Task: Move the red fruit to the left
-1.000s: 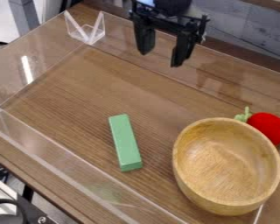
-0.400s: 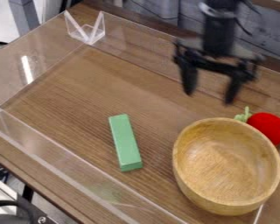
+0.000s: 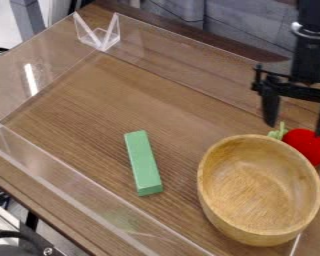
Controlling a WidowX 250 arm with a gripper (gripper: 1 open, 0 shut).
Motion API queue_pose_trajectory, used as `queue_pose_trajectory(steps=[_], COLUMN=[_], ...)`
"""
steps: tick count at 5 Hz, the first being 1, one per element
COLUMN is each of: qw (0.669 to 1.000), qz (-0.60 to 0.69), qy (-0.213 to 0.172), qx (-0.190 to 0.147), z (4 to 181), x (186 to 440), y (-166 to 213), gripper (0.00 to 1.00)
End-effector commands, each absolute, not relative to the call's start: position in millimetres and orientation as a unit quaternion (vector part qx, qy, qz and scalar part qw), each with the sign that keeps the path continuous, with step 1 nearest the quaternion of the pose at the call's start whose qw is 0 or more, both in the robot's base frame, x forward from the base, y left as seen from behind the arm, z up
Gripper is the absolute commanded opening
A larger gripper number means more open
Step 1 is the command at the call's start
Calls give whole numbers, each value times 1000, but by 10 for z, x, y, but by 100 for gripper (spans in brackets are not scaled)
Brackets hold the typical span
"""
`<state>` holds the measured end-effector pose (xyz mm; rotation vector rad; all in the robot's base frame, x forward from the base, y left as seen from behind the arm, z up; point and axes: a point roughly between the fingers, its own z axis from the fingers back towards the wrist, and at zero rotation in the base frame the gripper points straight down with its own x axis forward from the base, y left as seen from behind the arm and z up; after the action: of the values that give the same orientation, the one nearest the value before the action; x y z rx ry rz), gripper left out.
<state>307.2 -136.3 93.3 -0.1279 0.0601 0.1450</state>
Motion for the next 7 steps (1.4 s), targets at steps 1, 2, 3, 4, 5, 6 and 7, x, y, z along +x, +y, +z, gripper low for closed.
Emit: queue_pose_trajectory(steps=[1,2,3,4,5,6,7], qw=[995,995,994,992,990,991,992], qz=[64,53,71,89,111,98,85], qy=[3,4,0,-5,-11,-12,-14], qx=[-79,-80,-82,-84,-86,-88,-91], z=[997,888,889,906,920,812,714], x=[3135,3118,3192,3264,3331,3347,3361], y=[-1430,-1448,-1378,-1309,-1253,-1292,-1341], gripper=[100,100,100,100,100,100,100])
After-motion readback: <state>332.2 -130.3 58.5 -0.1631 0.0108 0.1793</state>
